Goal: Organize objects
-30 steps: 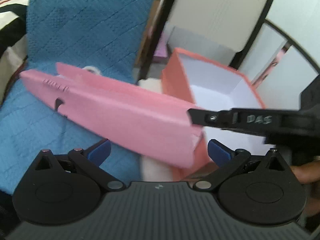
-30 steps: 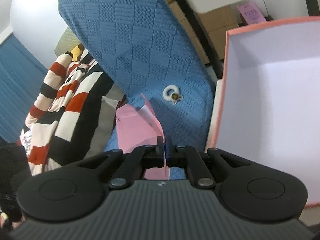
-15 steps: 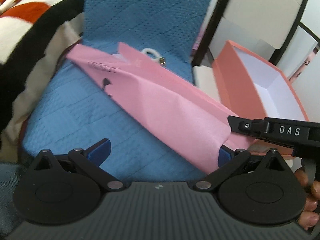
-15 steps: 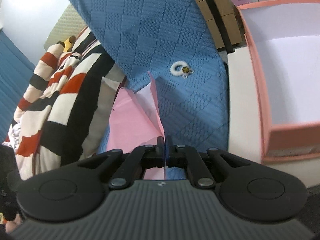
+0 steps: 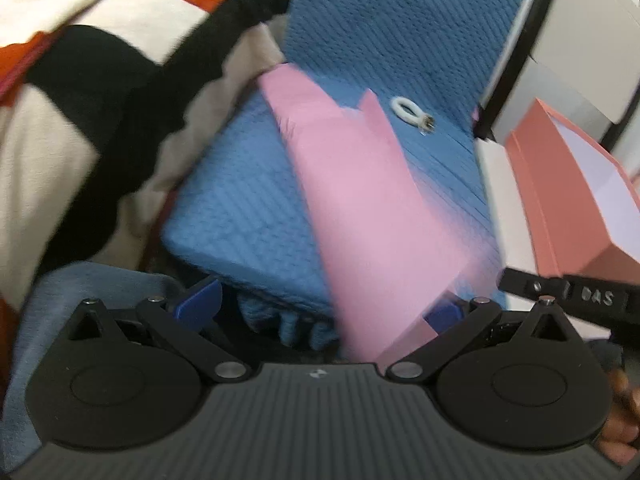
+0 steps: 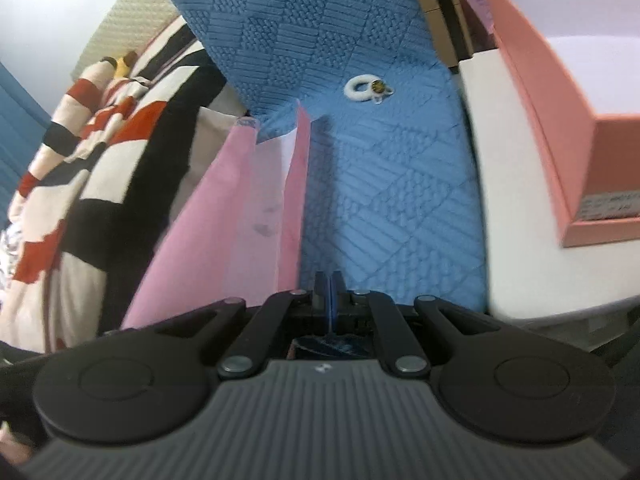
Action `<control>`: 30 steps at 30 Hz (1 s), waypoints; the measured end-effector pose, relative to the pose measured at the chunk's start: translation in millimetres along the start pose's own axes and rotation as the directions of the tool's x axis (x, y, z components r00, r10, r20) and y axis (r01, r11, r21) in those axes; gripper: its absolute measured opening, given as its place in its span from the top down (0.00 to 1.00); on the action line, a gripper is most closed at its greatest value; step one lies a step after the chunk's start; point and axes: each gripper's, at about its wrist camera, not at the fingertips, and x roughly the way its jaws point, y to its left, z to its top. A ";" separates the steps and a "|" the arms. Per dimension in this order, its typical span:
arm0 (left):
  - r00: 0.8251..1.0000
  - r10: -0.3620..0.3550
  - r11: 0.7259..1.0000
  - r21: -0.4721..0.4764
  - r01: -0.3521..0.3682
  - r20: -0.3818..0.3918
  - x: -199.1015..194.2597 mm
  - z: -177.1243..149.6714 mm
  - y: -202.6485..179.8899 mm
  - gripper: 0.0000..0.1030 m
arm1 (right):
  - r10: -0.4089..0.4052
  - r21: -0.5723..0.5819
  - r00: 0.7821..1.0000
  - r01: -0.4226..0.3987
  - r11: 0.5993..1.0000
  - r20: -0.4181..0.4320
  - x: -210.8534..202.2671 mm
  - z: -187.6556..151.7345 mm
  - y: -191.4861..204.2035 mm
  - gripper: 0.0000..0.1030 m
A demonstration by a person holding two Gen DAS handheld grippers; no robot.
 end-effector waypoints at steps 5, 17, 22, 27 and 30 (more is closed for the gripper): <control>1.000 -0.007 0.998 -0.060 0.007 0.008 2.9 -0.1 22.9 0.00 | 0.019 -0.005 1.000 -0.019 1.000 0.006 17.6 15.7 9.4 0.77; 0.999 -0.045 0.994 -0.095 0.047 0.026 8.0 0.9 37.3 0.00 | 0.005 -0.090 1.000 -0.007 0.996 -0.019 115.6 60.2 43.3 0.50; 0.999 -0.046 0.993 -0.108 0.048 0.028 9.2 1.3 43.0 0.00 | -0.017 -0.074 0.997 0.012 0.997 -0.070 144.4 58.6 44.8 0.58; 0.999 -0.038 0.994 -0.100 0.042 0.034 9.9 0.9 44.9 0.00 | -0.068 -0.105 0.992 0.057 0.993 -0.103 153.5 53.0 43.7 0.96; 0.999 -0.030 0.994 -0.099 0.034 0.042 9.1 -0.5 46.3 0.00 | -0.071 -0.121 0.995 0.062 0.991 -0.068 139.8 54.5 41.8 0.97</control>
